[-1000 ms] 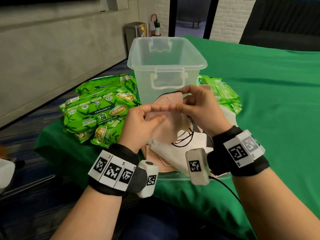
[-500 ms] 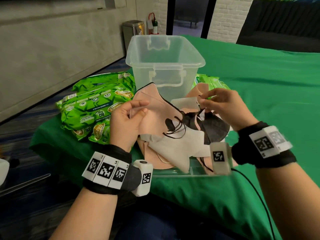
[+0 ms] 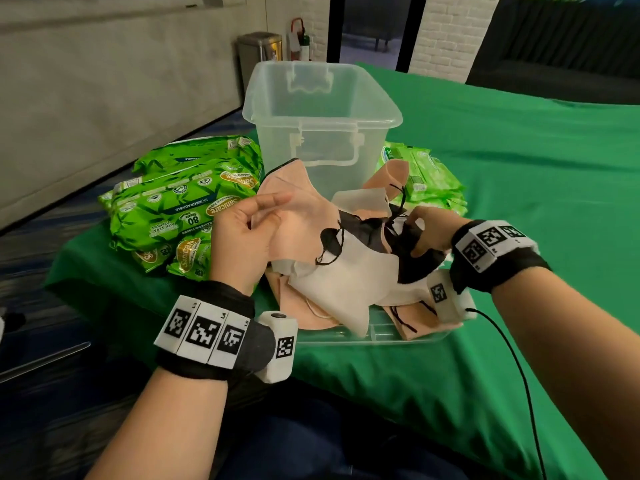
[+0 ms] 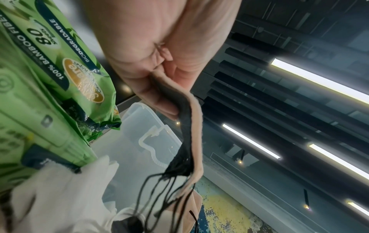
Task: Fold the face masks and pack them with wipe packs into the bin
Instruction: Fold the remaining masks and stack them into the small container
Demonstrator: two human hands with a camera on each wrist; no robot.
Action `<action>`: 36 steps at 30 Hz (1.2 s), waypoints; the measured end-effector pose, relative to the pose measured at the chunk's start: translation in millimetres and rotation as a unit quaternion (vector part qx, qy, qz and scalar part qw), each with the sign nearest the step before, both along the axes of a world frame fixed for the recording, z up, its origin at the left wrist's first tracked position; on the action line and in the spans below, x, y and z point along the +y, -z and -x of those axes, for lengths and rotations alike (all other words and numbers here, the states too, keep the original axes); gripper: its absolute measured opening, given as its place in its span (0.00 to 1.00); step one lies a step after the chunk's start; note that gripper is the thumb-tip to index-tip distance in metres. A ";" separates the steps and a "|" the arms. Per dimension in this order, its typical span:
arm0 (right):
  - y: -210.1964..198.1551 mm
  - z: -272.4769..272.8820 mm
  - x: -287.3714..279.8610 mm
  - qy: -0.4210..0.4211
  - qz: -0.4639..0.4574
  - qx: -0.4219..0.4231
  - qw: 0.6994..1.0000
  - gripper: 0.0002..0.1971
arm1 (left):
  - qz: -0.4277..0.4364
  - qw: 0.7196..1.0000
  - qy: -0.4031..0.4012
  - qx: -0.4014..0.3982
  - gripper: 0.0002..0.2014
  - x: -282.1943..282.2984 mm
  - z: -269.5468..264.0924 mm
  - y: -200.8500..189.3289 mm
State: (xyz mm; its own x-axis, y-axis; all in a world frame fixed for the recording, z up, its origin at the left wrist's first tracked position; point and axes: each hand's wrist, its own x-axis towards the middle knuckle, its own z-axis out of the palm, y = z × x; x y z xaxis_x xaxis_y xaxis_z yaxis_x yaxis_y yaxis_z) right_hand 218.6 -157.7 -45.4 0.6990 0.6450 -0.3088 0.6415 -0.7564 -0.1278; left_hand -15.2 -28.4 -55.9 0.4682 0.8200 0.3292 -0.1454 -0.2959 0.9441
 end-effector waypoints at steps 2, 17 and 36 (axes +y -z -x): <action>-2.4 -1.8 0.9 0.000 -0.029 -0.010 1.000 0.26 | 0.004 1.000 -0.001 0.001 0.19 0.8 -0.1 -0.6; 6.5 17.4 39.7 0.021 -0.014 0.050 0.998 0.23 | 0.004 1.000 0.003 0.017 0.18 0.0 -0.2 -2.2; -69.4 22.1 12.5 0.015 -0.580 0.294 0.760 0.12 | 0.086 0.996 -0.003 0.026 0.09 -4.2 -9.8 -7.4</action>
